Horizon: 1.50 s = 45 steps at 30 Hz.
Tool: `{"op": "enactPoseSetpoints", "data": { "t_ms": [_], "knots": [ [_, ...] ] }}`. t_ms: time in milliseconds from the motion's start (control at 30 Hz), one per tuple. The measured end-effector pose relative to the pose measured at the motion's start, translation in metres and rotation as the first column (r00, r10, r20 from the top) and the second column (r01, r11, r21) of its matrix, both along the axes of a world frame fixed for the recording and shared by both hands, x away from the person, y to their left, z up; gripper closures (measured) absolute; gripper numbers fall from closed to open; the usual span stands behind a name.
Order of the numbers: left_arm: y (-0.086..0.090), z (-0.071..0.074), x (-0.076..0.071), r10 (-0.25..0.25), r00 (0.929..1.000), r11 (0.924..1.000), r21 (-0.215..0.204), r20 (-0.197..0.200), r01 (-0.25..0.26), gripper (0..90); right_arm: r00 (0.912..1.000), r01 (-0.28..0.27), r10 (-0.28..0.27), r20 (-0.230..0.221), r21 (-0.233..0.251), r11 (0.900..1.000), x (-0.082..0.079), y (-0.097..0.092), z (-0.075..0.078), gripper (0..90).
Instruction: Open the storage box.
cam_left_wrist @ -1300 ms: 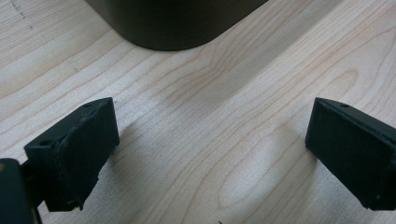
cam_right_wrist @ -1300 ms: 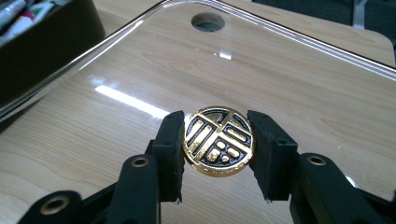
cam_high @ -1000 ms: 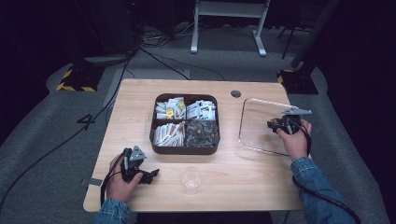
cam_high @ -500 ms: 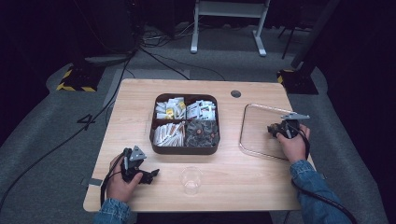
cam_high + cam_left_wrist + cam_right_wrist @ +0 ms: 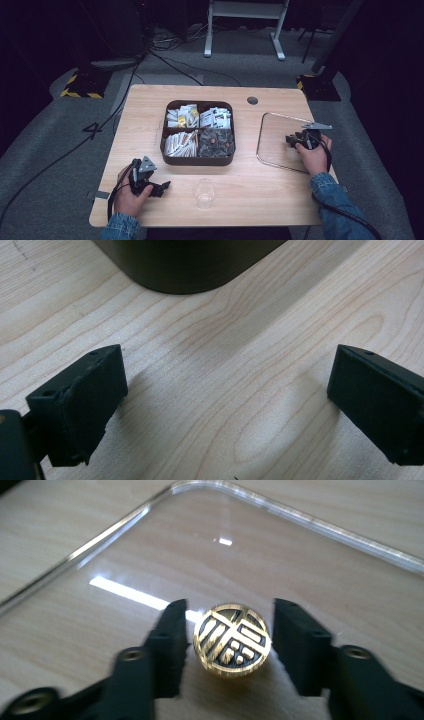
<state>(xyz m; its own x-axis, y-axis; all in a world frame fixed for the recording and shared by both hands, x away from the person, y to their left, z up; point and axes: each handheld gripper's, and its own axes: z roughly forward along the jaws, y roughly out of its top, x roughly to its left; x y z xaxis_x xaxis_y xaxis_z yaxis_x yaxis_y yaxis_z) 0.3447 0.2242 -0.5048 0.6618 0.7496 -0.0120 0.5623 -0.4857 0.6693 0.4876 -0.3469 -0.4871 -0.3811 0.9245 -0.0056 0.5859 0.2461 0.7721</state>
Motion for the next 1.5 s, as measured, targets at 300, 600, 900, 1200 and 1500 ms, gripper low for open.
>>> {"op": "enactPoseSetpoints", "data": {
  "t_ms": [300, 600, 900, 1200, 1500],
  "knots": [
    [0.000, 0.000, -0.001, 0.018, 0.9998, 0.9998, -0.008, -0.007, -0.018, 2.8, 0.9985, -0.034, 0.031, 0.046, 0.063, 0.9974, -0.023, 0.004, 0.017, 35.9],
    [-0.001, 0.000, -0.002, 0.027, 0.9996, 0.9996, -0.002, -0.006, -0.027, 2.3, 0.9944, -0.092, 0.085, 0.063, 0.120, 0.9885, -0.050, 0.012, 0.024, 34.7],
    [-0.001, 0.000, -0.002, 0.028, 0.9996, 0.9996, -0.003, -0.006, -0.028, 2.2, 0.9820, -0.182, 0.174, 0.072, 0.128, 0.9749, -0.070, 0.031, 0.027, 35.4],
    [-0.001, 0.000, -0.002, 0.037, 0.9993, 0.9993, -0.006, -0.006, -0.037, 2.4, 0.9689, -0.243, 0.237, 0.072, 0.096, 0.9653, -0.083, 0.048, 0.026, 36.0],
    [0.008, 0.005, 0.000, 0.096, 0.9951, 0.9938, -0.053, -0.025, -0.097, 21.9, 0.9393, -0.343, 0.341, 0.034, 0.072, 0.9365, -0.103, 0.075, 0.010, 38.2]
  ]
}}
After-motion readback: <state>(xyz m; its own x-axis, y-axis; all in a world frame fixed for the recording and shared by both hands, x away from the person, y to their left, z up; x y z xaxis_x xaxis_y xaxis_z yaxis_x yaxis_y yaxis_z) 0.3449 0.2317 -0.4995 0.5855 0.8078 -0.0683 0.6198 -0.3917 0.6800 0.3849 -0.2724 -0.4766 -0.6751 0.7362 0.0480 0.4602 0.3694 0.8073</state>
